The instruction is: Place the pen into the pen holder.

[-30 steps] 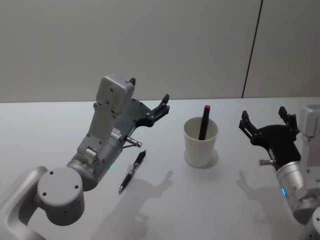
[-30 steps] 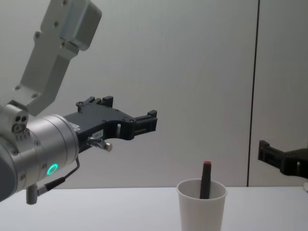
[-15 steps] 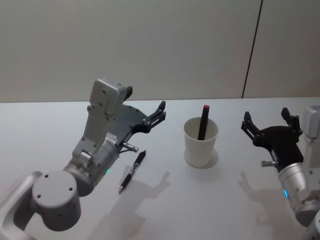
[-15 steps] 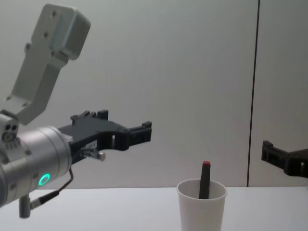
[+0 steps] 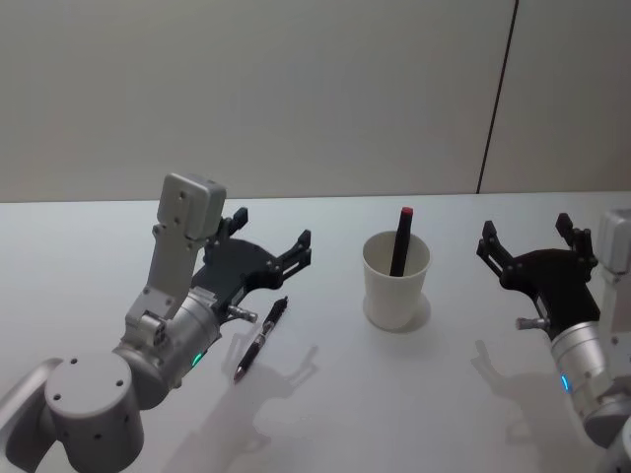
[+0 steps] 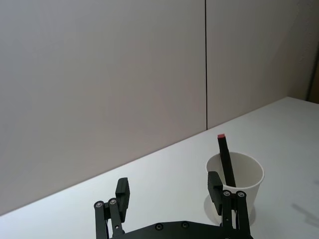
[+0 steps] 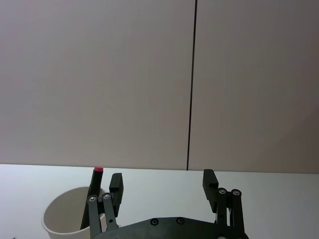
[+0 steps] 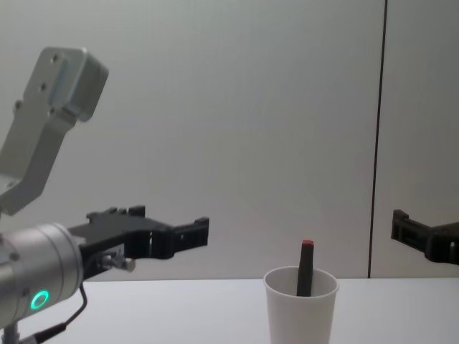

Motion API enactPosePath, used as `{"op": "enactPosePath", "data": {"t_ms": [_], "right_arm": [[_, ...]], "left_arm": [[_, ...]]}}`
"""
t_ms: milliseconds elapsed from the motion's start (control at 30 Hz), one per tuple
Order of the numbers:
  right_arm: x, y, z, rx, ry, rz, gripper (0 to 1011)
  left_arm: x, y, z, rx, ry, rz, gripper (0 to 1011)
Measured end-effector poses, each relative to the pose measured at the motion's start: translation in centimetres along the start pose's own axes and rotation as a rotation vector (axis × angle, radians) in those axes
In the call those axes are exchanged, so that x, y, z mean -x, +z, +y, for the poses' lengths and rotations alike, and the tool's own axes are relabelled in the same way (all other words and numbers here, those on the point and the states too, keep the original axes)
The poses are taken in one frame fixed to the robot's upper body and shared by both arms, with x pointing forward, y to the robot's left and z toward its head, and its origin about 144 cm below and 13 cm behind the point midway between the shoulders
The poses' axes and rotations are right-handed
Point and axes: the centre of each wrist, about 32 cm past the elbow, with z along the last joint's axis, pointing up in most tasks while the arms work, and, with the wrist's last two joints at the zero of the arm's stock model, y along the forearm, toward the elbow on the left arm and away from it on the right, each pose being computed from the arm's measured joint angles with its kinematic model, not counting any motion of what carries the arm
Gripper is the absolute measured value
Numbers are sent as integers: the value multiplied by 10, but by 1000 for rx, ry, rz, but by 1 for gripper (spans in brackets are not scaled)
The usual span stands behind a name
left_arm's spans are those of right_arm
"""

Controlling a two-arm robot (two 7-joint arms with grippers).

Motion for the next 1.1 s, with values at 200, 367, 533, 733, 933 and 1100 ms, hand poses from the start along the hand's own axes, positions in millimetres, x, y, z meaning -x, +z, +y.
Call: {"op": "enactPosePath", "data": {"t_ms": [200,367,533,733,933,1100], "right_arm": [[0,0,0,0,-1,0,1001],[0,0,0,1,-1,0,1001],[0,0,0,1,-1,0,1001],[0,0,-1,1,-1,0,1002],[0,0,-1,1,0,0,1001],[0,0,-1,1,0,0,1002]], "left_arm": [[-3,-3,3,-61,4,50,1000],[-6,-6,3,-110,6,88,1000],[-10,-8,2,-157,4,114,1000],[-15,-10,-2,-228,-4,134,1000],[-18,-14,-5,-281,-9,138,1000],[-21,-19,-9,-326,-10,132,1000]]}}
